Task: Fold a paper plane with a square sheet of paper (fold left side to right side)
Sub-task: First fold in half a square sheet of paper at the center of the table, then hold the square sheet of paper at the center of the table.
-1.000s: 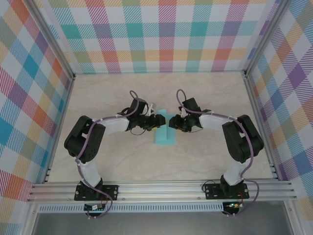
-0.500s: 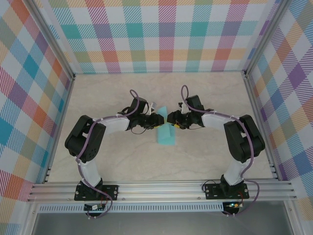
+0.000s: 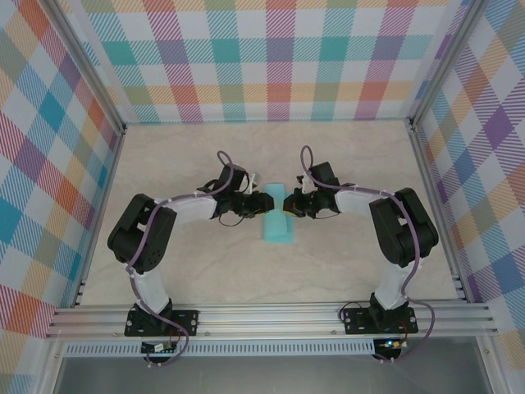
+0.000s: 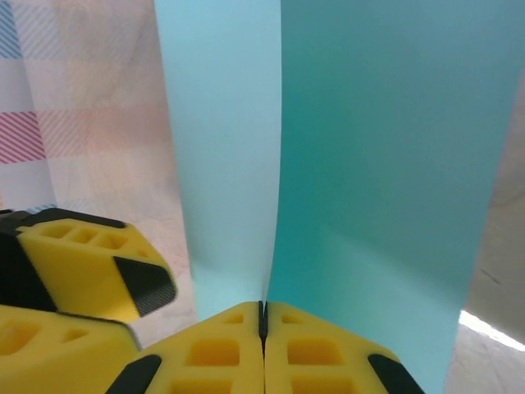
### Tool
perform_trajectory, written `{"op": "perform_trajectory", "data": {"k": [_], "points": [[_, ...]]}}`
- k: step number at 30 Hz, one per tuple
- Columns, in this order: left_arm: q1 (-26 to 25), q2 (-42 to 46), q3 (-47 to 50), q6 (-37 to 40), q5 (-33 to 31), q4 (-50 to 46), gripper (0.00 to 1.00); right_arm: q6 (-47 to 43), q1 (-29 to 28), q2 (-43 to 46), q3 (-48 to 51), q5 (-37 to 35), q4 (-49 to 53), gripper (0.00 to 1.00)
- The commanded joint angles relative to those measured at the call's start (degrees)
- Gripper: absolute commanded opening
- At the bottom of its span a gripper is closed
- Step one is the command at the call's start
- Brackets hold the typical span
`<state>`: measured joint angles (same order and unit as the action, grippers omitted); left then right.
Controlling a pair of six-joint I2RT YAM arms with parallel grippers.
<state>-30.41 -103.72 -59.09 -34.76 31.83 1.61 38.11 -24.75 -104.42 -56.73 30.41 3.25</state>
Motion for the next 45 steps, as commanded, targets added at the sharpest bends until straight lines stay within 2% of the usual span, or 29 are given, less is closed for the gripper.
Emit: {"op": "perform_trajectory", "data": {"k": [1,4,11,26,31,37,45], "points": [[-0.88,3.86,-0.94,1.65,-6.50,-5.85,0.47,-2.85,-0.23,0.95,-0.93,-3.44,4.27,0.05],[-0.96,3.82,-0.51,0.40,-9.26,-6.65,0.52,-3.60,-0.23,1.48,-0.84,-6.18,6.49,0.06],[-2.49,-0.35,-3.09,-0.39,-9.90,-7.52,0.58,-3.57,-0.21,0.54,-0.75,-7.03,7.40,0.07],[-4.35,-6.48,-8.19,-0.18,-13.33,-12.19,0.55,-3.57,-0.28,-0.87,-0.75,-7.05,7.44,0.12],[-4.48,-7.52,-8.76,0.21,-14.45,-13.72,0.46,-4.48,-0.22,0.95,-0.77,-8.42,8.92,0.21],[-4.57,-8.07,-8.85,0.43,-14.95,-14.39,0.45,-7.31,0.30,7.28,0.05,-14.51,13.78,0.40],[-4.65,-8.38,-8.91,0.52,-15.27,-15.31,0.46,-9.04,0.76,11.16,2.75,-24.94,21.84,0.41]]}}
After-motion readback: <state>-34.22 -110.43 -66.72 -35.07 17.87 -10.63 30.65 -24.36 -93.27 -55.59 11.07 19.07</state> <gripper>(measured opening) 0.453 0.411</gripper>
